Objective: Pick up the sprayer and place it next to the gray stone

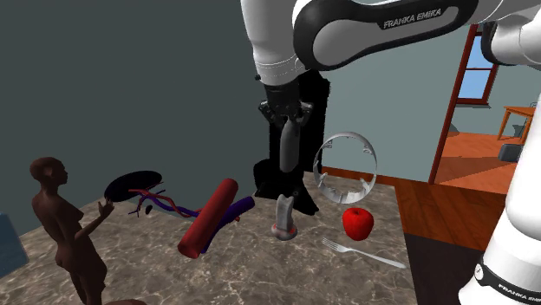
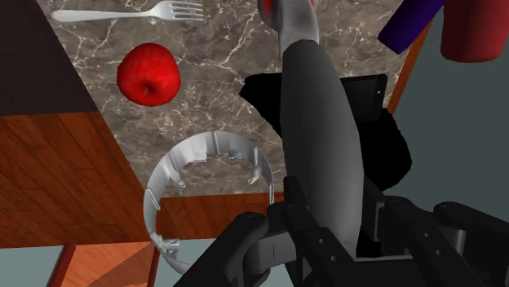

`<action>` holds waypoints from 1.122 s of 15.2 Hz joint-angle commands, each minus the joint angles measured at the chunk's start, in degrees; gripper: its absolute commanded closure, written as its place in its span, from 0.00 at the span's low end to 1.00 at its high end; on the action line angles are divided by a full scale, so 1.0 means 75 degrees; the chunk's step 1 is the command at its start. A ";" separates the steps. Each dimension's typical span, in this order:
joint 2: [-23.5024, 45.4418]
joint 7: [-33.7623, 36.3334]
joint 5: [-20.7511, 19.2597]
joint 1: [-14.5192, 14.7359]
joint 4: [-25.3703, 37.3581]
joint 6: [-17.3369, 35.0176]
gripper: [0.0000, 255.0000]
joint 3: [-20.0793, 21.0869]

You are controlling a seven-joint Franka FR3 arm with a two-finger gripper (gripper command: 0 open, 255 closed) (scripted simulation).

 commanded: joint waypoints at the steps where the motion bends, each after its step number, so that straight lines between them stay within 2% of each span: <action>1: -0.0671 -0.0519 0.0417 -0.0348 -0.0438 0.0288 1.00 -0.0184; 8: -0.2321 -0.2335 0.1284 -0.0849 -0.1288 0.0822 1.00 -0.1351; 17: -0.2406 -0.1977 0.1291 -0.0793 -0.2253 0.1639 1.00 -0.1376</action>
